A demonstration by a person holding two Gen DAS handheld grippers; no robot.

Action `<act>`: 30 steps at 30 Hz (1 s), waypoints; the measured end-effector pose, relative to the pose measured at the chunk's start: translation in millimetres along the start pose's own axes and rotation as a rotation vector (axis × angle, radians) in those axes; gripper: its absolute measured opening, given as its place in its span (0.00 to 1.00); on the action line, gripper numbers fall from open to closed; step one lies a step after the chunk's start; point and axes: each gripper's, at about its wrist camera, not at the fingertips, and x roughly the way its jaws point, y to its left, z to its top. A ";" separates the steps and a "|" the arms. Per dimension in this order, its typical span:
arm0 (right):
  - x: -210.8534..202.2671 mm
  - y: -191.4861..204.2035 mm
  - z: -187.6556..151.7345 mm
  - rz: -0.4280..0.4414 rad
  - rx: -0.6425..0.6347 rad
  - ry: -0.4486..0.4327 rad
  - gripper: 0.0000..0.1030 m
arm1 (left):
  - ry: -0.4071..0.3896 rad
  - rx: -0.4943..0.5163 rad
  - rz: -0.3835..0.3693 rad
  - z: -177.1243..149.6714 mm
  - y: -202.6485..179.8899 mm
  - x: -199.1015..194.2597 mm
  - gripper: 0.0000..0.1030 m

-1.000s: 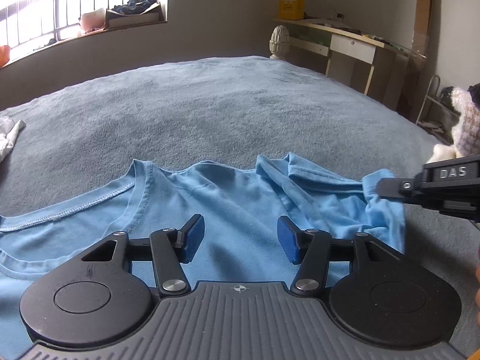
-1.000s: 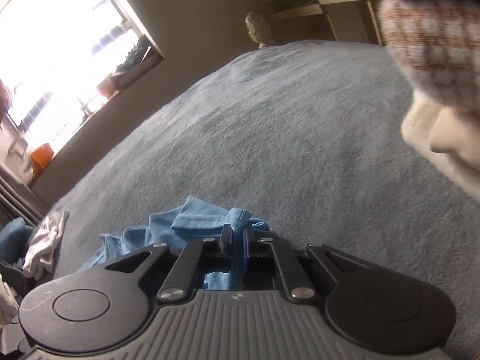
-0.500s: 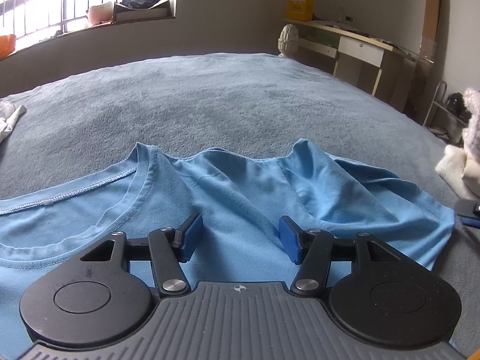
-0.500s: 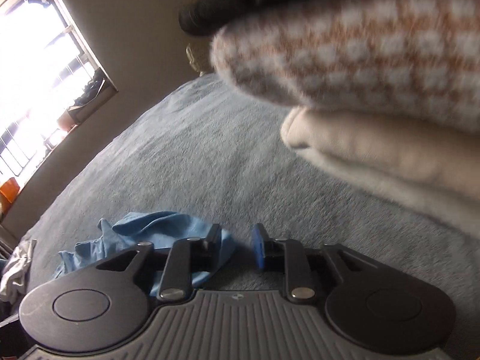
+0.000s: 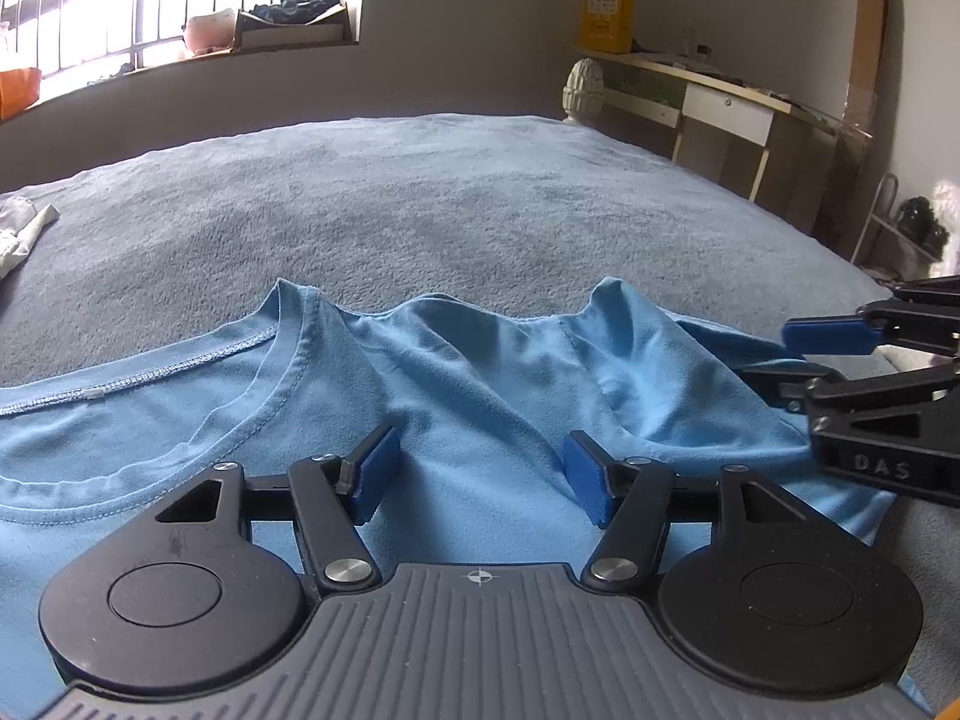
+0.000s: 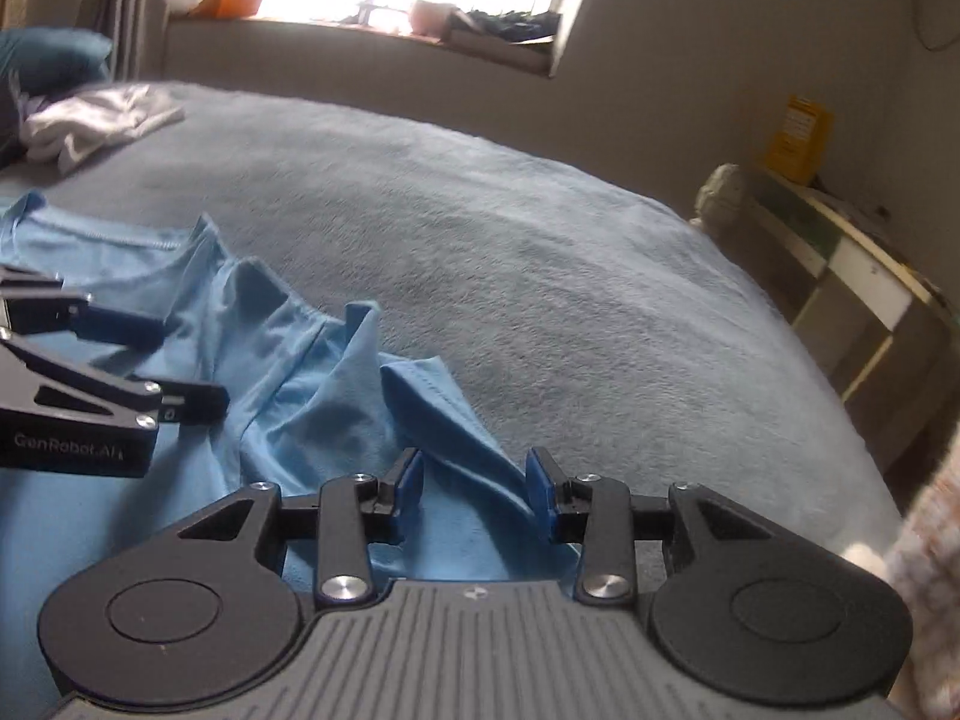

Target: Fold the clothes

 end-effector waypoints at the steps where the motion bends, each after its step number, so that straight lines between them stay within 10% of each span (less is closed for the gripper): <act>1: 5.2 1.3 -0.3 0.011 -0.014 0.005 0.38 | -0.002 0.002 0.001 -0.5 -0.2 0.0 0.60; 8: 27.1 -88.2 -0.9 -0.071 0.447 0.021 0.36 | -0.009 -0.002 -0.004 -1.9 1.3 -0.6 0.60; 12: 10.5 -118.3 -10.8 0.036 0.626 -0.043 0.40 | -0.010 -0.005 -0.006 -2.0 1.5 -0.3 0.60; 21: 49.0 -101.7 -8.6 0.212 0.684 0.052 0.48 | -0.016 0.003 0.001 -2.8 -1.0 0.0 0.61; 25: 57.7 -83.8 3.6 0.195 0.605 0.086 0.02 | -0.017 0.005 0.004 -2.4 -1.9 -0.1 0.61; 30: 40.0 -91.3 3.8 0.047 0.631 0.007 0.01 | -0.019 0.005 0.006 -2.6 -2.5 -0.4 0.61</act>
